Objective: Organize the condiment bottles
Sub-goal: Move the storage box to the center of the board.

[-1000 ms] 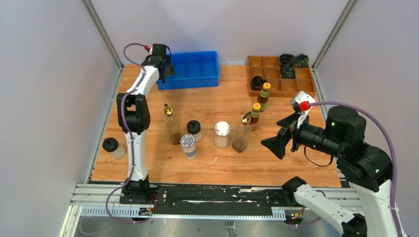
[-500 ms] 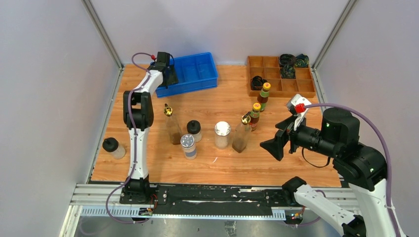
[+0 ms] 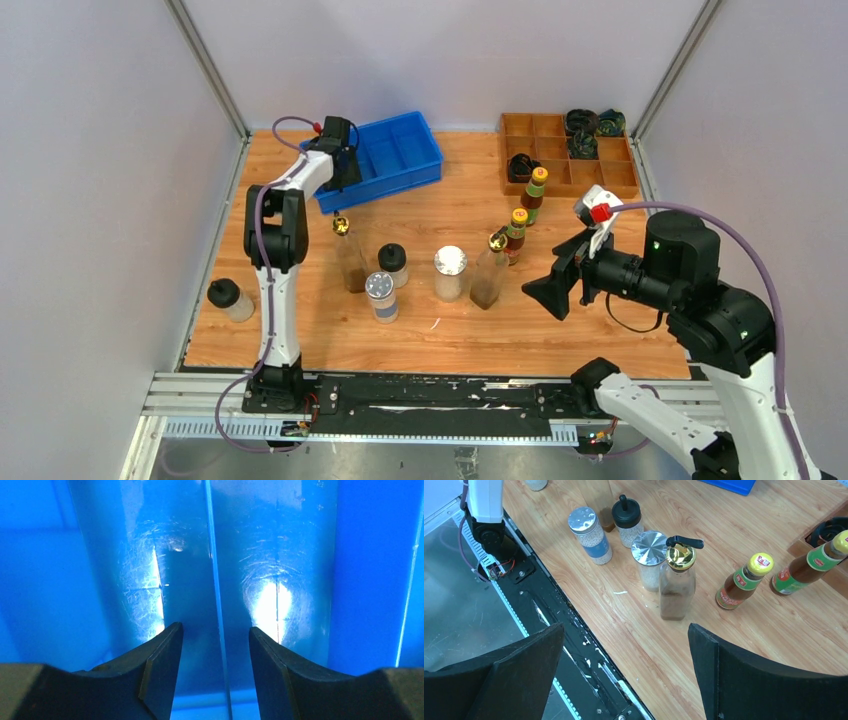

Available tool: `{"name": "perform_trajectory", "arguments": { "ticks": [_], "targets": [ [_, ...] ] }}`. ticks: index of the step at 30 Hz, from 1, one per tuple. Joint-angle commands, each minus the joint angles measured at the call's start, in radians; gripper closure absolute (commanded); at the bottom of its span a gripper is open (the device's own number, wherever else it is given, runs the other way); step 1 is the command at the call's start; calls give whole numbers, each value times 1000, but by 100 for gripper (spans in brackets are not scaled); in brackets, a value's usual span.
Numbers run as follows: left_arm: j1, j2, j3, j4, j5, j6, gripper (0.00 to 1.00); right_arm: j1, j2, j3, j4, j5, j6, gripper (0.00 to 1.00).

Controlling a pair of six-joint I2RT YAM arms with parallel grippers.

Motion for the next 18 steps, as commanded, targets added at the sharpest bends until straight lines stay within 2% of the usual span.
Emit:
{"name": "perform_trajectory", "arguments": {
  "ticks": [1, 12, 18],
  "targets": [
    [-24, -72, -133, -6, 14, 24, 44, 8, -15, 25, 23, -28, 17, 0],
    [-48, -151, -301, 39, 42, 39, 54, 8, -86, 17, 23, -28, 83, 0],
    [-79, -177, -330, 46, 90, 67, 54, 8, -92, 31, 14, -27, 90, 0]
  ]
}}
